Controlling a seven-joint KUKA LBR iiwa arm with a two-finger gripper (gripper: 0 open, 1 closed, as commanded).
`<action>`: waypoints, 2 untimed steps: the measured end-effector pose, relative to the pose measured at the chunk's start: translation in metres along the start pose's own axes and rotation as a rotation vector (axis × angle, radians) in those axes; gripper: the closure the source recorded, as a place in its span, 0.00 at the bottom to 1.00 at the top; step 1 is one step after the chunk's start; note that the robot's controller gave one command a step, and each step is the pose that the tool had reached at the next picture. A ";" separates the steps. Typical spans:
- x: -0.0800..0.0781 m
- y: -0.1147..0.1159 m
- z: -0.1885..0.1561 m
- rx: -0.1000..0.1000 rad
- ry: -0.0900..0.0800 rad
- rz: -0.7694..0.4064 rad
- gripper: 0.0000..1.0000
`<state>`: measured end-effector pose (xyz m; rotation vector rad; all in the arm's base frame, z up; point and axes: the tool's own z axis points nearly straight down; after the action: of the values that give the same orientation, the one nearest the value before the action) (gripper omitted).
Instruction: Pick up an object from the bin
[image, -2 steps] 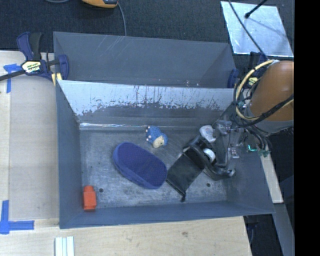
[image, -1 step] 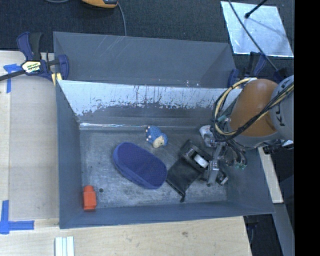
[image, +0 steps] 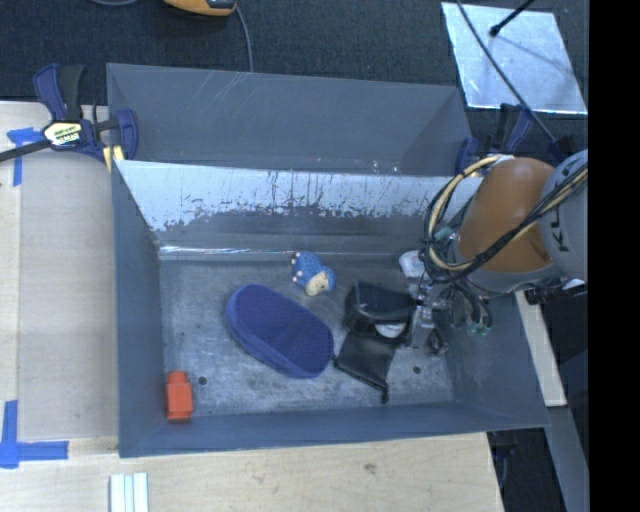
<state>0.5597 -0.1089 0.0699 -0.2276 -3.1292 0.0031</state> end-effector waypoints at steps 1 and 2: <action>-0.013 -0.010 -0.124 0.000 -0.010 0.004 1.00; 0.010 -0.026 -0.059 -0.002 0.005 -0.178 1.00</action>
Offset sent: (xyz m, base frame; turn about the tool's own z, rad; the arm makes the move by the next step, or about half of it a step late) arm 0.0107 -0.0101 0.1218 0.0036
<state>0.5465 -0.1327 0.1291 0.0517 -3.1324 -0.0005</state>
